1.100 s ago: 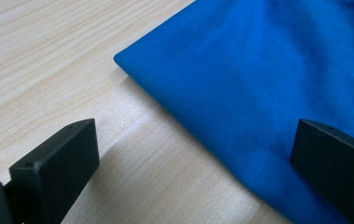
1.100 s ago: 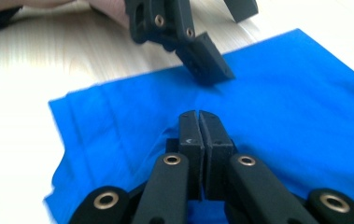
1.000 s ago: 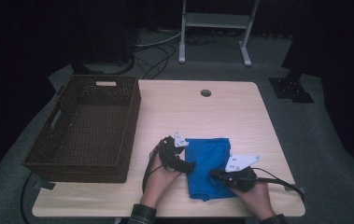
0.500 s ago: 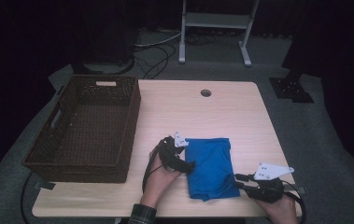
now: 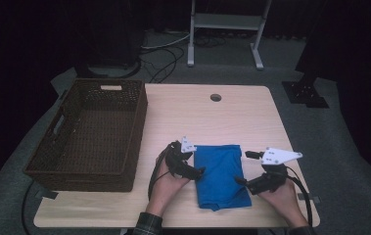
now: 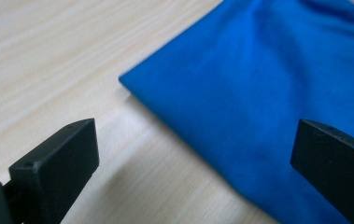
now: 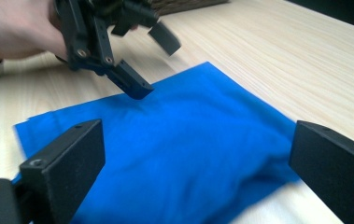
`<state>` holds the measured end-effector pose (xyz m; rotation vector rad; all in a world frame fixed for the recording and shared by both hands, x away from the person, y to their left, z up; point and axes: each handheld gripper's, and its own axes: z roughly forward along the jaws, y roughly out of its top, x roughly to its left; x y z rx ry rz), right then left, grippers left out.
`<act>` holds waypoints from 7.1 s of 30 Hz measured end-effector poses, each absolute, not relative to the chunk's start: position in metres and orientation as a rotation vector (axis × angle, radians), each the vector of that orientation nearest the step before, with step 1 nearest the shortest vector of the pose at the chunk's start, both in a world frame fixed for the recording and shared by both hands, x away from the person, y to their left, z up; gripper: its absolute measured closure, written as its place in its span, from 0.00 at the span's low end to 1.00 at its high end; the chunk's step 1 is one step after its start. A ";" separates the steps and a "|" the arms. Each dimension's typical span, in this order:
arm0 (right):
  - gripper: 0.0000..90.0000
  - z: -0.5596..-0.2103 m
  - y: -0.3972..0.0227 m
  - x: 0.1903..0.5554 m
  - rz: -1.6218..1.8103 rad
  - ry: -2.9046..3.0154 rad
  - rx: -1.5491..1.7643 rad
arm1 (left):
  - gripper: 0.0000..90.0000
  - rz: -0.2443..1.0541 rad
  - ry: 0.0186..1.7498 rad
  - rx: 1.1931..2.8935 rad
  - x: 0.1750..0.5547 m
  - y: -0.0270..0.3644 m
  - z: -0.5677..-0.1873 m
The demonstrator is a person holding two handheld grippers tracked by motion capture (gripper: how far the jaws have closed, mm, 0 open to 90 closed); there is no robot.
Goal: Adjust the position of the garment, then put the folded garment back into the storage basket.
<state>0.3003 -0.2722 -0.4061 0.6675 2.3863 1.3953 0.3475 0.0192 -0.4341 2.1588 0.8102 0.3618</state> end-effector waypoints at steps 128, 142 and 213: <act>0.00 -0.446 -0.233 0.314 1.176 2.794 0.465 | 0.00 0.208 0.541 2.270 0.287 0.021 -0.429; 0.00 -0.446 -0.233 0.315 1.177 2.787 0.467 | 0.00 0.293 0.618 2.219 0.258 0.034 -0.430; 0.00 -0.422 -0.239 0.348 1.250 2.643 0.592 | 0.00 0.330 0.745 2.256 0.243 0.035 -0.447</act>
